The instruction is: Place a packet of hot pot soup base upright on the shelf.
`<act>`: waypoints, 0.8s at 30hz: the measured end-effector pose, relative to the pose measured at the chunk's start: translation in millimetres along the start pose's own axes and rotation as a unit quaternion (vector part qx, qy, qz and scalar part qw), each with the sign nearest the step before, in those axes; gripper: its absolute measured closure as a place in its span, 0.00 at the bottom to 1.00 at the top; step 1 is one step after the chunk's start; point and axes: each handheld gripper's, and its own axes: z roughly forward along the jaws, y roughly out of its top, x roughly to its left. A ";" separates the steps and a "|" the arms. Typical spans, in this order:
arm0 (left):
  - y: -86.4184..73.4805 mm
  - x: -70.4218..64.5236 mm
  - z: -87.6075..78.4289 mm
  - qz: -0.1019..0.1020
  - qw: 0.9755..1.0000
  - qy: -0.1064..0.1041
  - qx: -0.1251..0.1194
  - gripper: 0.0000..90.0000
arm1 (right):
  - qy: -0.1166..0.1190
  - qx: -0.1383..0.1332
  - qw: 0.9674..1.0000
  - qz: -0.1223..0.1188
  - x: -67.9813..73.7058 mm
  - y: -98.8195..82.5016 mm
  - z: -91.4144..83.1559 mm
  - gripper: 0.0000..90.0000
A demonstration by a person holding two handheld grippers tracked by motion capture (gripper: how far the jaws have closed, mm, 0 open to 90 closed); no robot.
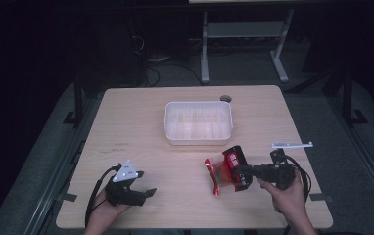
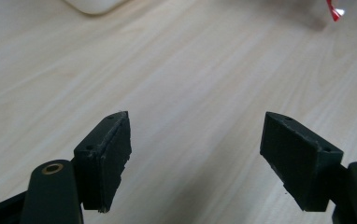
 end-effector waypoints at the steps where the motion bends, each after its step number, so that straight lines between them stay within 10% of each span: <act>1: -0.6 1.2 -2.2 -0.001 1.000 0.004 -0.005 0.27 | -0.002 0.002 1.000 0.001 -0.3 2.0 0.8 0.99; 24: -6.7 10.5 -4.0 -0.014 0.999 0.036 -0.008 0.21 | -0.013 0.048 0.998 -0.031 24.1 52.9 26.7 0.99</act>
